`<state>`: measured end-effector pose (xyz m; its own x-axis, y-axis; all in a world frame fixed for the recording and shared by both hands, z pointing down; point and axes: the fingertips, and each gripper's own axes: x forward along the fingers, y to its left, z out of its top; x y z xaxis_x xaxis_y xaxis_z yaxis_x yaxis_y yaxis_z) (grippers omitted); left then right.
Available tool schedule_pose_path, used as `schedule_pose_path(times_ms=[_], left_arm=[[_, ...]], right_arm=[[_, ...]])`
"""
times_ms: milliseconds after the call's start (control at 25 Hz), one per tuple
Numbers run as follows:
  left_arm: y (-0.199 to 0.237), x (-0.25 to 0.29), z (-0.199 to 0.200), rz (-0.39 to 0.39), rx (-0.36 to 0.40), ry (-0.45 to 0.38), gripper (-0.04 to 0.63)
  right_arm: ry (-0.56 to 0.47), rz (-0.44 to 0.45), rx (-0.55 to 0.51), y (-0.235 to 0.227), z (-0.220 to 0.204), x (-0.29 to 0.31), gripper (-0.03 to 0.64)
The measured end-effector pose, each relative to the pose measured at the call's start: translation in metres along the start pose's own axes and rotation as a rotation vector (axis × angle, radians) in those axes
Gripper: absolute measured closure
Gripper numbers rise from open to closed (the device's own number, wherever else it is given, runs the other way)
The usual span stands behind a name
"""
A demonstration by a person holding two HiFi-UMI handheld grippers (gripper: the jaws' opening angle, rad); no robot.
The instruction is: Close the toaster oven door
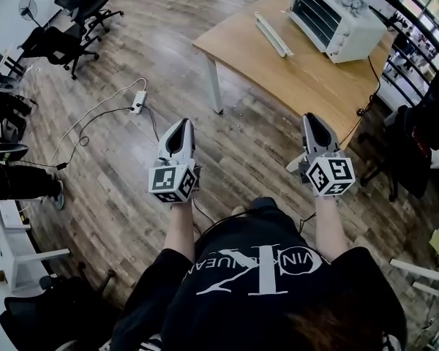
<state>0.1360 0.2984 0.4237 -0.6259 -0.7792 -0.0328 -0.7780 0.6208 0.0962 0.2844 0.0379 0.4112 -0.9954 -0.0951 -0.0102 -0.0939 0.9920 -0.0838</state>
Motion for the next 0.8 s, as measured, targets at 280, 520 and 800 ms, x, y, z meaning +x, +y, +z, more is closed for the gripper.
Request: schedule_pose_path(times_ms=[280, 520, 800], left_arm=[[0.013, 0.009, -0.013, 0.003, -0.009, 0.032, 0.586], [0.041, 0.040, -0.023, 0.024, -0.022, 0.052, 0.586], [0.068, 0.110, -0.030, -0.014, -0.031, 0.081, 0.586]], right_arm=[[0.030, 0.000, 0.004, -0.006, -0.009, 0.018, 0.597], [0.043, -0.013, 0.013, -0.024, -0.018, 0.059, 0.595], [0.058, -0.063, 0.037, -0.054, -0.029, 0.114, 0.595]])
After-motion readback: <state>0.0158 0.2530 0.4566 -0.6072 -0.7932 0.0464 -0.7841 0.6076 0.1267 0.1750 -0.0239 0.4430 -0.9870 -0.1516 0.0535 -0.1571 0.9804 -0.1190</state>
